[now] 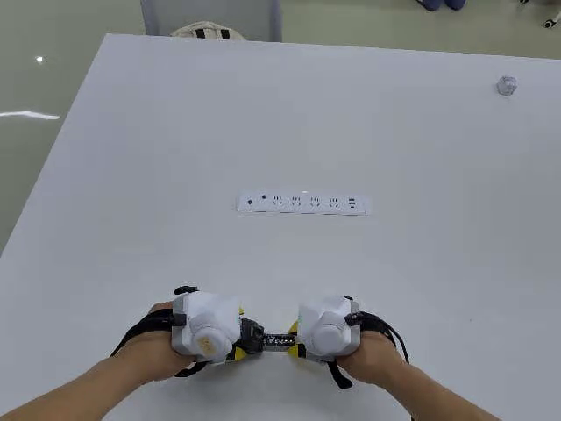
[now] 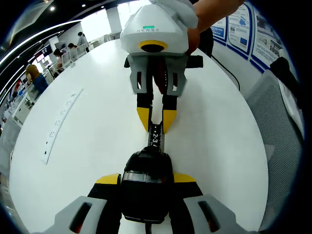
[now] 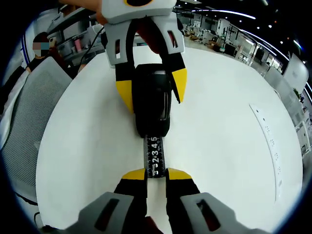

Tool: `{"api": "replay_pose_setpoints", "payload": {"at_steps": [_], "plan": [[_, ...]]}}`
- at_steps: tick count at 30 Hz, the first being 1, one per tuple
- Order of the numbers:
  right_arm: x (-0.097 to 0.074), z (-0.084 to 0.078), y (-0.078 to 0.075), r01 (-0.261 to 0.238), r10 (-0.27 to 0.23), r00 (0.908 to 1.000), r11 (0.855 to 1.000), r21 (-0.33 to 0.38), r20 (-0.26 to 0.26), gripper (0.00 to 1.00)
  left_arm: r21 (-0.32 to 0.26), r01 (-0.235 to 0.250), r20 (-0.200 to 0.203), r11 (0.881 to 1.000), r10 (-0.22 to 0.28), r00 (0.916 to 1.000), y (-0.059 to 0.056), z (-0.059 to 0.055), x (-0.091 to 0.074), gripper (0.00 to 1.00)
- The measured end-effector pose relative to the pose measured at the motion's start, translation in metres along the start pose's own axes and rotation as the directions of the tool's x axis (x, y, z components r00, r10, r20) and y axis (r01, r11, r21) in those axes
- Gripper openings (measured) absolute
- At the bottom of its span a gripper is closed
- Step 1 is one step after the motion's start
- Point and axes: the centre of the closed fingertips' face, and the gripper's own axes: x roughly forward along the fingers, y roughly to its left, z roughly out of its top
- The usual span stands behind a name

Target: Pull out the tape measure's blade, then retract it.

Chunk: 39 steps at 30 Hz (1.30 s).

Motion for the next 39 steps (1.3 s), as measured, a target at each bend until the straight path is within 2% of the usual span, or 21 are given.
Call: {"api": "replay_pose_setpoints", "payload": {"at_steps": [29,39], "plan": [[-0.016,-0.023,0.0,0.003,-0.003,0.9998,1.0,-0.001,-0.02,0.12,0.004,0.003,-0.012,1.0,-0.003,0.9999,0.0,0.0,0.001,0.34],[-0.026,-0.039,0.0,0.006,-0.005,0.9996,1.0,0.004,-0.028,0.12,0.005,0.008,-0.017,1.0,-0.008,0.9998,0.0,-0.001,0.001,0.34]]}}
